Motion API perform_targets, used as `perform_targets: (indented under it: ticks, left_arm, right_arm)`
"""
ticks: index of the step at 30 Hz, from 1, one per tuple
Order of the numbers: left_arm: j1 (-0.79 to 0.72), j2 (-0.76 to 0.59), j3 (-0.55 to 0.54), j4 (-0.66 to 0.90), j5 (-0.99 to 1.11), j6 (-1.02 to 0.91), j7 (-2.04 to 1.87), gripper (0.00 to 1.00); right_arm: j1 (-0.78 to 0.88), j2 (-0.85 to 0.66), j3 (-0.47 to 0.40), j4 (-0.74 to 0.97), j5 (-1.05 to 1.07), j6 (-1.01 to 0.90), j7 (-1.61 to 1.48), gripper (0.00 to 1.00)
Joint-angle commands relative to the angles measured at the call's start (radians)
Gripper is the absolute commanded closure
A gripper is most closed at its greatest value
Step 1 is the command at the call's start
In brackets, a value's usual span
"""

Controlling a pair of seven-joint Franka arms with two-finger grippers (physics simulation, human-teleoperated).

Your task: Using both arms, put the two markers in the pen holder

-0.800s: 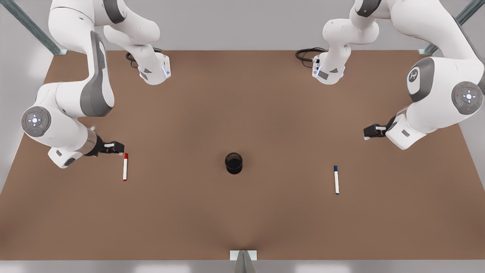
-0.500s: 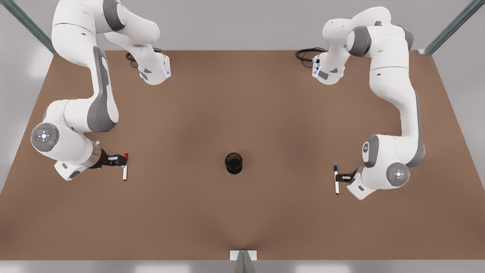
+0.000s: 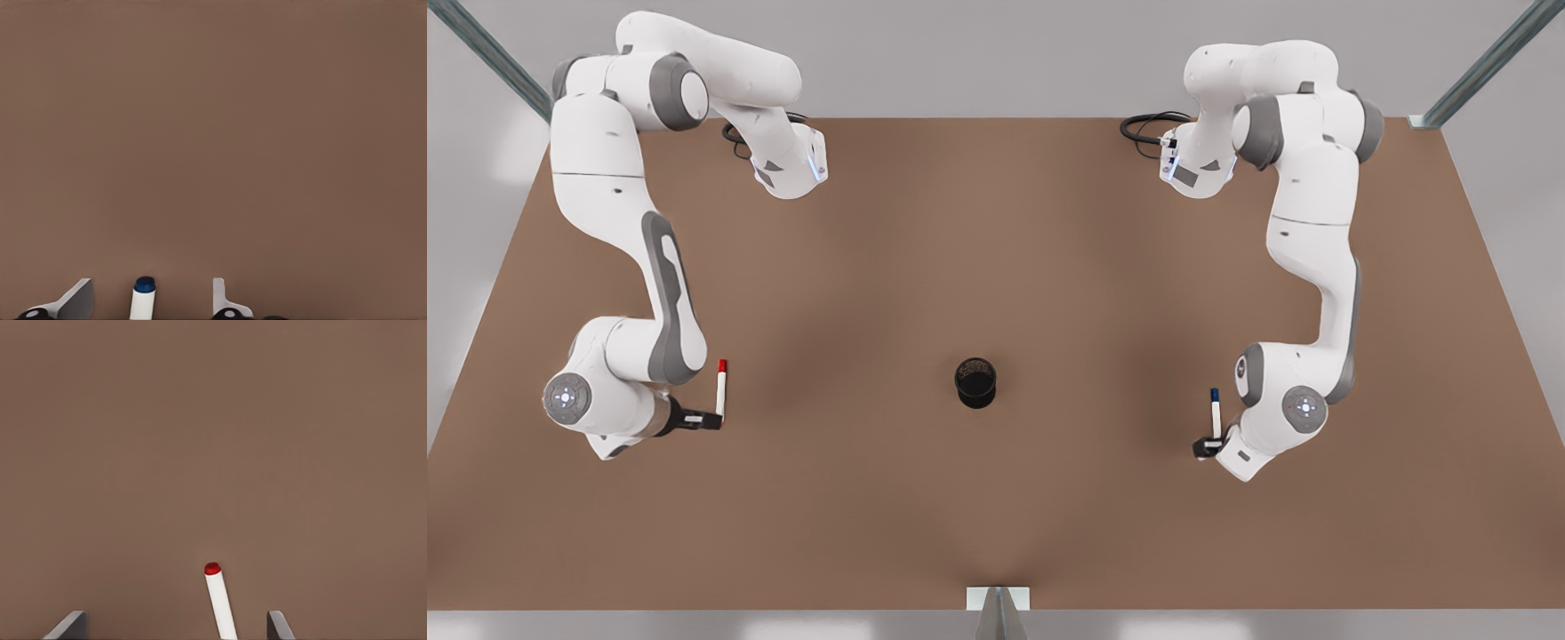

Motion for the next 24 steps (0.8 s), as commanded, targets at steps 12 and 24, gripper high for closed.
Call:
perform_targets:
  ticks: [12, 24]
  left_arm:
    - [0.007, 0.020, 0.000, -0.001, 0.001, 0.060, 0.026, 0.48]
    - [0.004, -0.003, 0.000, -0.050, 0.001, 0.052, 0.026, 0.73]
  right_arm:
    - [0.016, 0.091, -0.001, -0.017, -0.065, 0.094, -0.005, 0.12]
    - [-0.023, 0.042, 0.011, -0.156, -0.100, 0.126, -0.061, 0.42]
